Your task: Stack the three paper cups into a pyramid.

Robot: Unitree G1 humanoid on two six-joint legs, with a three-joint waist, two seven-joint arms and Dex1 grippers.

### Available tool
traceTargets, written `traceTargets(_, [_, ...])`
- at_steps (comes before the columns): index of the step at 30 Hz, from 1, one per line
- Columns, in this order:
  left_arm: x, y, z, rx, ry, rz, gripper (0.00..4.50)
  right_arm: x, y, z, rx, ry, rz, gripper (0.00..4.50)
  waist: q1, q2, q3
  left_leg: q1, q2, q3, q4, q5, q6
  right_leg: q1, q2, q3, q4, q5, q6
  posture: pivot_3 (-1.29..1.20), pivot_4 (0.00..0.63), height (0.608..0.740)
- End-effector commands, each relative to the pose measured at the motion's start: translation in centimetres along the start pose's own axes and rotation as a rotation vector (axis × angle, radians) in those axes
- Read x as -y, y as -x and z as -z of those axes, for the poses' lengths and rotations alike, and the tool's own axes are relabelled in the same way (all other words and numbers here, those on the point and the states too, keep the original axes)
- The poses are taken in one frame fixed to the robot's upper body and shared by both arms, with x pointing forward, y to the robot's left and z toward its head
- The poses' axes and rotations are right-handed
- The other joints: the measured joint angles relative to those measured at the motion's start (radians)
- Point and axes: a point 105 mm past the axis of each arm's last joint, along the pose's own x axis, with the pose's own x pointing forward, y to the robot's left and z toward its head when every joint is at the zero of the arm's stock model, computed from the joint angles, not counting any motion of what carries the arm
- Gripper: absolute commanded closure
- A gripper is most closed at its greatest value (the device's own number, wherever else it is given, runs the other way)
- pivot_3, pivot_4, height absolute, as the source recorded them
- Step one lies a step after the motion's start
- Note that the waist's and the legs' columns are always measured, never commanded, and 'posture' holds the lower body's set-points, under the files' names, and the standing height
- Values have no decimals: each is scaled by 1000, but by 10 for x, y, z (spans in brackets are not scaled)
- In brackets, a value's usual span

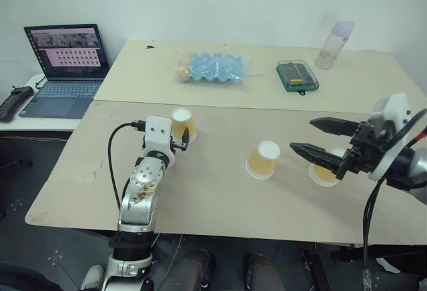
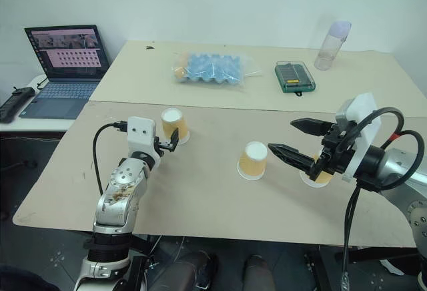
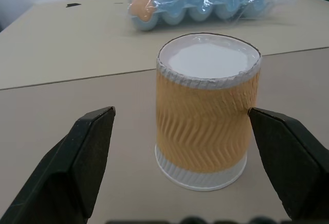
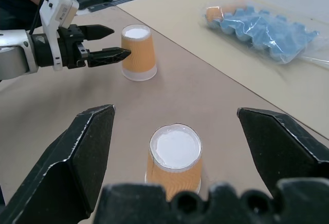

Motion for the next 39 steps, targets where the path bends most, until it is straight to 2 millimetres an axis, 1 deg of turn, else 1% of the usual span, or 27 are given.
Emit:
traceTargets(1, [6, -5, -12, 53, -4, 43, 97, -1, 3, -10, 35, 47, 10, 0, -1, 0, 0, 0, 0, 0, 0, 0, 0, 0, 0, 0, 0, 0, 0, 0, 150, 740])
traceTargets(6, [8, -10, -14, 64, -4, 63, 97, -1, 4, -10, 37, 47, 20, 0, -1, 0, 0, 0, 0, 0, 0, 0, 0, 0, 0, 0, 0, 0, 0, 0, 150, 740])
traceTargets(15, [4, -29, -20, 91, -8, 67, 97, -3, 4, -9, 38, 45, 26, 0, -1, 0, 0, 0, 0, 0, 0, 0, 0, 0, 0, 0, 0, 0, 0, 0, 150, 740])
traceTargets(20, [8, -39, -23, 94, 8, 97, 97, -3, 4, -8, 36, 44, 29, 0, 0, 0, 0, 0, 0, 0, 0, 0, 0, 0, 0, 0, -1, 0, 0, 0, 150, 740])
traceTargets(26, [11, -42, -26, 111, 23, 114, 97, -4, 4, -7, 32, 45, 31, 0, -2, 0, 0, -1, 0, 0, 0, 0, 0, 0, 0, 0, -1, 0, 0, 0, 150, 740])
traceTargets(29, [11, -42, -24, 107, 40, 114, 855, -4, 5, -8, 31, 47, 33, 0, -2, 0, 0, -1, 0, 0, 0, 0, 0, 0, 0, 0, -1, 0, 0, 0, 150, 740])
traceTargets(31, [10, -42, -24, 107, 36, 116, 1609, -3, 6, -8, 30, 47, 39, 0, -1, 0, 0, -1, 0, 0, 0, 0, 0, 0, 0, 0, -1, 0, 0, 0, 150, 740])
traceTargets(32, [10, -42, -24, 106, 32, 117, 1871, -3, 6, -8, 30, 47, 40, 0, -1, 0, 0, -1, 0, 0, 0, 0, 0, 0, 0, 0, -1, 0, 0, 0, 150, 740])
traceTargets(33, [10, -42, -24, 105, 31, 117, 1964, -3, 6, -8, 30, 48, 42, 0, -2, 0, 0, -1, 0, 0, 0, 0, 0, 0, 0, 0, -1, 0, 0, 0, 150, 740])
traceTargets(36, [8, -43, -25, 103, 18, 121, 1976, -2, 6, -8, 29, 47, 45, 0, -2, 0, 0, -1, 0, 0, 0, 0, 0, 0, 0, 0, -1, 0, 0, 0, 150, 740])
traceTargets(39, [11, -43, -32, 127, 8, 167, 1976, -2, 5, -8, 30, 48, 48, 0, -2, 0, 0, -1, 0, 0, 0, 0, 0, 0, 0, 0, -1, 0, 0, 0, 150, 740])
